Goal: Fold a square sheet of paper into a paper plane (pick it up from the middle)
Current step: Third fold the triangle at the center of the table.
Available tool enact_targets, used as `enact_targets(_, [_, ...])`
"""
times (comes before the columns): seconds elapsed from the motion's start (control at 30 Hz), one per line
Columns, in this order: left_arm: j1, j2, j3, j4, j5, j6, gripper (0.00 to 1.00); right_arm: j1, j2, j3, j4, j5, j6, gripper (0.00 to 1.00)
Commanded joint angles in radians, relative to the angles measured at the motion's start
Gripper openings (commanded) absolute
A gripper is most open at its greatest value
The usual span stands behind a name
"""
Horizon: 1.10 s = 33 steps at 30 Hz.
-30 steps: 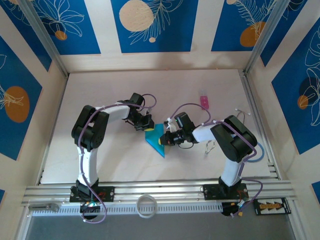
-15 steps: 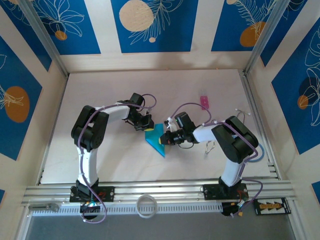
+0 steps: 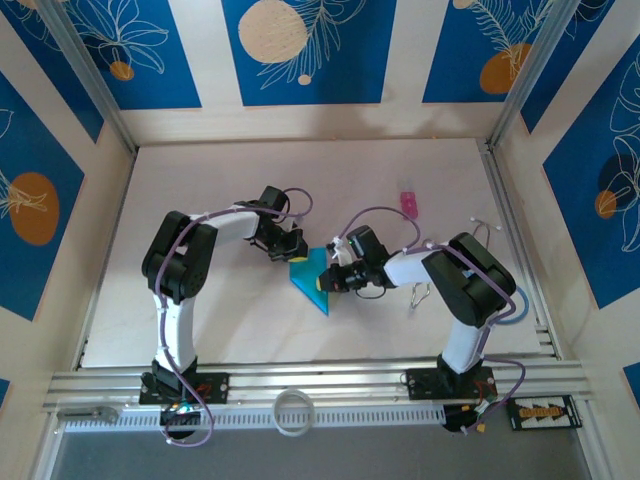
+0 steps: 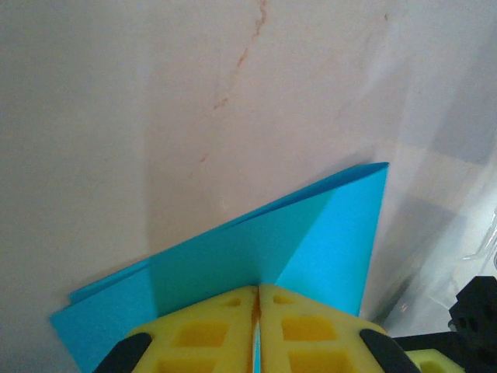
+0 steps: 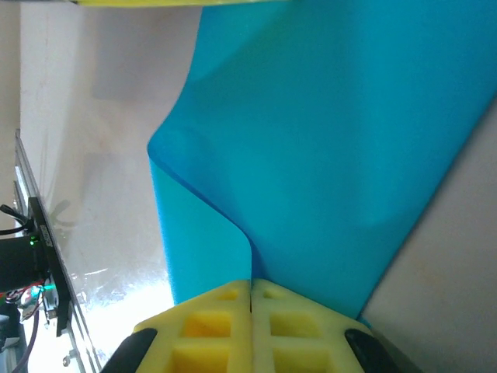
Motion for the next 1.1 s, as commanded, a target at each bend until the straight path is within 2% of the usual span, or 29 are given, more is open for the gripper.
enact_targets(0.0, [-0.001,-0.008,-0.029,-0.034,-0.058,-0.015,0.11,0.012,0.034,0.005,-0.044,0.033,-0.022,0.02])
enact_targets(0.17, [-0.001,-0.016,0.01,-0.064,-0.07,0.002,0.11,0.013,0.024,-0.006,-0.045,0.048,-0.019,0.02])
enact_targets(0.4, [-0.001,-0.002,-0.014,-0.043,-0.057,-0.007,0.1,0.001,-0.017,0.024,-0.056,0.001,-0.031,0.02])
enact_targets(1.07, [-0.002,0.004,-0.032,-0.034,-0.062,-0.008,0.09,0.0,-0.024,0.032,-0.071,0.038,-0.049,0.02])
